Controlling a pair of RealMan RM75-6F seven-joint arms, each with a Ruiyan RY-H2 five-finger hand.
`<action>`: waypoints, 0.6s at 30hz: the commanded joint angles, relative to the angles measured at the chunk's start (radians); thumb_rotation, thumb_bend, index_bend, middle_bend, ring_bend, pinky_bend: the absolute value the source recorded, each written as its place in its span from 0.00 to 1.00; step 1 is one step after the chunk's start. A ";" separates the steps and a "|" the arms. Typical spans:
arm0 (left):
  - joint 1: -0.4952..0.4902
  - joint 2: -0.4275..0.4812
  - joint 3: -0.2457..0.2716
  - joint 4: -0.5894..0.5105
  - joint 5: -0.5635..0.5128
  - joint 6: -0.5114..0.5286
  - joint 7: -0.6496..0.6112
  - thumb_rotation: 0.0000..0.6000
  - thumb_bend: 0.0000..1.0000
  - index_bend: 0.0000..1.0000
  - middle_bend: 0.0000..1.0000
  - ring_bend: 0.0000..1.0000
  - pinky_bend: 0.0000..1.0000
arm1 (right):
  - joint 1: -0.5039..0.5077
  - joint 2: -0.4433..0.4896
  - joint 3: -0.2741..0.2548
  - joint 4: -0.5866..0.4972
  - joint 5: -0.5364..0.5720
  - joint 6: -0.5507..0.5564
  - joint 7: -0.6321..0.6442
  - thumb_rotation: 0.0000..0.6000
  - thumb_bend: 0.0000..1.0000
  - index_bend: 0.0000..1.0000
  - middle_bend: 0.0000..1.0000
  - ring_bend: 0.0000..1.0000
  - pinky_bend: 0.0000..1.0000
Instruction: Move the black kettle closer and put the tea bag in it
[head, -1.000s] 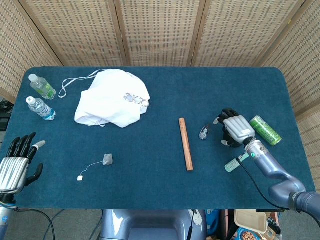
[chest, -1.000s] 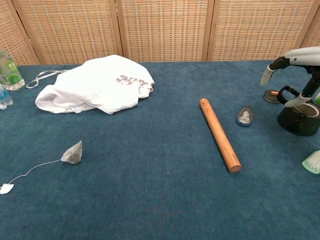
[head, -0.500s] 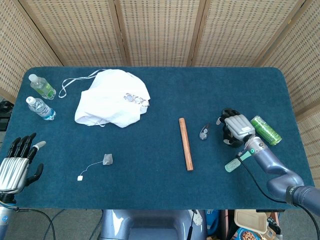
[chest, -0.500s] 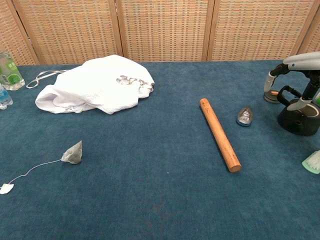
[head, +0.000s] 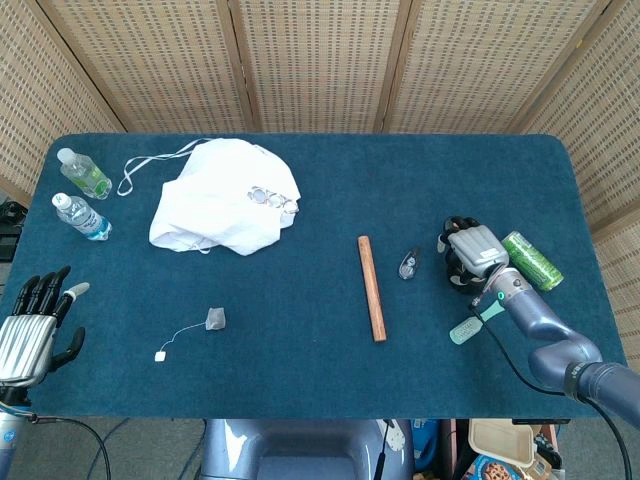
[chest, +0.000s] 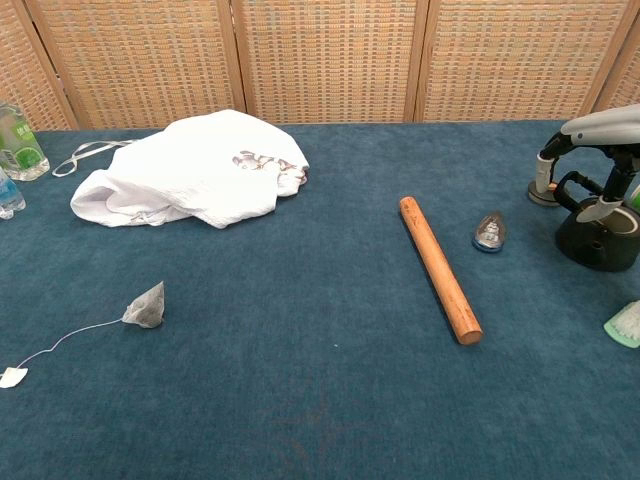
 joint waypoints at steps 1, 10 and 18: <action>0.000 -0.001 0.000 0.003 0.001 0.000 -0.004 1.00 0.47 0.18 0.02 0.02 0.00 | 0.006 0.007 -0.002 -0.001 0.014 -0.004 -0.020 1.00 0.38 0.42 0.39 0.09 0.14; -0.006 0.005 0.006 0.001 0.010 -0.011 -0.027 1.00 0.47 0.18 0.02 0.02 0.00 | 0.011 0.033 -0.007 -0.024 0.065 -0.012 -0.060 1.00 0.39 0.45 0.42 0.11 0.14; -0.009 0.010 0.008 0.001 0.015 -0.015 -0.044 1.00 0.47 0.18 0.02 0.02 0.00 | 0.011 0.053 -0.016 -0.044 0.092 0.001 -0.093 1.00 0.39 0.49 0.47 0.14 0.14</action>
